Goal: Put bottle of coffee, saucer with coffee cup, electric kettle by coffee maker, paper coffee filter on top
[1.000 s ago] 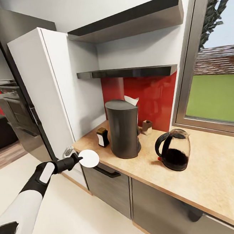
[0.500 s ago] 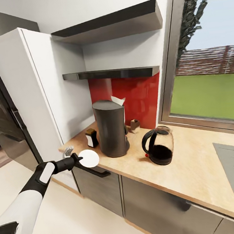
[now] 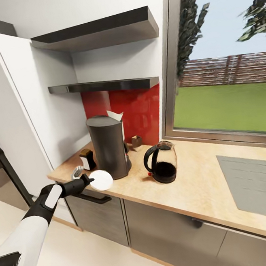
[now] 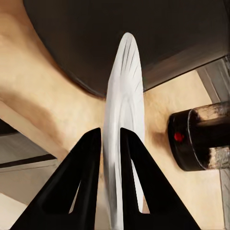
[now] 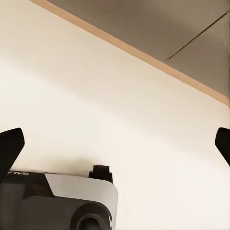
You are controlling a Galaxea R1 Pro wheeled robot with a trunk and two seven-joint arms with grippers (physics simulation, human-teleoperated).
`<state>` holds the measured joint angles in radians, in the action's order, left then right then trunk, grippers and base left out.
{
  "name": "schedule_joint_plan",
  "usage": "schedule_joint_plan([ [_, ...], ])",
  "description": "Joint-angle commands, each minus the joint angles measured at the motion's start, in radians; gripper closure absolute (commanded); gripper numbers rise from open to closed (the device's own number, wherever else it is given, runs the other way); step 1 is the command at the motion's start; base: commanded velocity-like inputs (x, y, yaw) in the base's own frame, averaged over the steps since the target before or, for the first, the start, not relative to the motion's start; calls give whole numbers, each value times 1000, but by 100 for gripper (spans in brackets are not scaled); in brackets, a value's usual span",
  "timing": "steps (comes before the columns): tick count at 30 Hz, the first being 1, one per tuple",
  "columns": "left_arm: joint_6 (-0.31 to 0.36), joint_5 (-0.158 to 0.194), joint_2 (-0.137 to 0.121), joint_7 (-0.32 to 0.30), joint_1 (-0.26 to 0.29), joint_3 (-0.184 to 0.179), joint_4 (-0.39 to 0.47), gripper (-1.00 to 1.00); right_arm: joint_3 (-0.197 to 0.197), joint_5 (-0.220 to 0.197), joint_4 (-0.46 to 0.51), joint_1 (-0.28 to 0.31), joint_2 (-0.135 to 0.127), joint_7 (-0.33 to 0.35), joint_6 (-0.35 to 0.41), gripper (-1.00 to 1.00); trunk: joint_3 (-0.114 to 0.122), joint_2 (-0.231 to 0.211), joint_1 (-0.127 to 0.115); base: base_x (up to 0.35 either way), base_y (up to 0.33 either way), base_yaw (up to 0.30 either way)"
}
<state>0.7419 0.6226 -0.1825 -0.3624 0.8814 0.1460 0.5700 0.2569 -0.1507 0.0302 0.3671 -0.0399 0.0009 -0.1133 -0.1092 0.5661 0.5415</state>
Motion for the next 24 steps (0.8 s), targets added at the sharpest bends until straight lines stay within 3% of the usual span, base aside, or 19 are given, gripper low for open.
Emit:
schedule_joint_plan([
  [1,7,-1,0,-2,1,4,1,100,9,-10,-1,1,0,0,-3,-100,-2,2,0,0,0,-266],
  [11,7,-1,0,-2,1,6,1,100,9,-10,-1,1,0,-2,-3,-100,-2,2,0,-198,0,-266],
  [16,6,-1,3,-16,1,6,-2,100,9,-10,-1,1,0,-2,-3,-100,-2,2,0,-33,0,-266],
  [20,2,-1,36,-36,0,6,-3,100,9,-10,-1,1,0,-2,-3,-100,-2,2,0,8,0,-266],
  [24,1,0,46,-38,-1,6,-5,100,9,-10,-1,1,0,-3,-3,-100,-2,2,0,115,0,-208],
])
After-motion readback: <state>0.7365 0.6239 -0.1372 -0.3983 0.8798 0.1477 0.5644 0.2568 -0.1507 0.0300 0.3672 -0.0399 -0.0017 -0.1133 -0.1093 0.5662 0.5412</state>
